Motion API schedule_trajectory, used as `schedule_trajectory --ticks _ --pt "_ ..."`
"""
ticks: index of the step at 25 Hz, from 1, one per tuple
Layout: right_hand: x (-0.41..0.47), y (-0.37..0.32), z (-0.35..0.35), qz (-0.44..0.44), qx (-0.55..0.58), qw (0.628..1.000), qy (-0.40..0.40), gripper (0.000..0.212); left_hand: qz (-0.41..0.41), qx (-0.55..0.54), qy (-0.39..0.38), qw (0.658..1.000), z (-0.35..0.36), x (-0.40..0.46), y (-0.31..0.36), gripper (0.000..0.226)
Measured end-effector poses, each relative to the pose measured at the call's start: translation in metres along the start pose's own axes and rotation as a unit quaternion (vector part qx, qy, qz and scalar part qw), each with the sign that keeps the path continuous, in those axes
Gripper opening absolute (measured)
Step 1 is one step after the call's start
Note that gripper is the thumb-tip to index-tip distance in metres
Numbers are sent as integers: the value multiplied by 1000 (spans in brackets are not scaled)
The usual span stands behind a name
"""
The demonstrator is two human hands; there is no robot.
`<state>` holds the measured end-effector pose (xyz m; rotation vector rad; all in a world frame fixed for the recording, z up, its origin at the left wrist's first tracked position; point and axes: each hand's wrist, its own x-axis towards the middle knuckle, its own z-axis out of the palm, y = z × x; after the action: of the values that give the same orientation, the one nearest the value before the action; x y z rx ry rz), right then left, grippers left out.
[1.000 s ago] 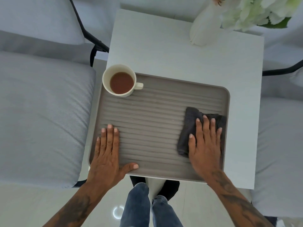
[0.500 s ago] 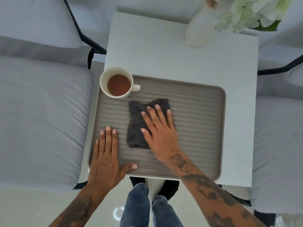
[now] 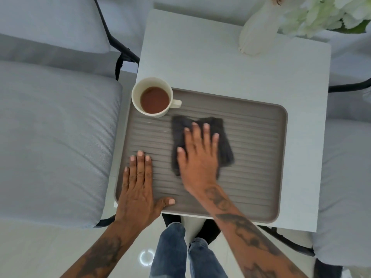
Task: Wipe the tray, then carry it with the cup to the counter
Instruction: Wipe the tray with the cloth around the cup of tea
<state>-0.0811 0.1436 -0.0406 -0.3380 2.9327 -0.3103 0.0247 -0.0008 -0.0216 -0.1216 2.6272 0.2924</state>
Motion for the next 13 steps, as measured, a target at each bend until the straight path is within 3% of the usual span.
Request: schedule_trajectory --ticks 3,6,10,13 --pt "18 -34 7 -19 28 999 -5 54 -3 2 -2 1000 -1 0 0 125" --pt "13 2 -1 -56 -8 998 -7 52 -6 2 2 1000 -3 1 3 124" --pt "-16 81 -20 36 -61 997 -4 56 -12 0 1 1000 -6 -1 4 123" --pt "-25 94 -23 114 -51 992 -3 56 -6 1 0 1000 -5 -1 2 122"
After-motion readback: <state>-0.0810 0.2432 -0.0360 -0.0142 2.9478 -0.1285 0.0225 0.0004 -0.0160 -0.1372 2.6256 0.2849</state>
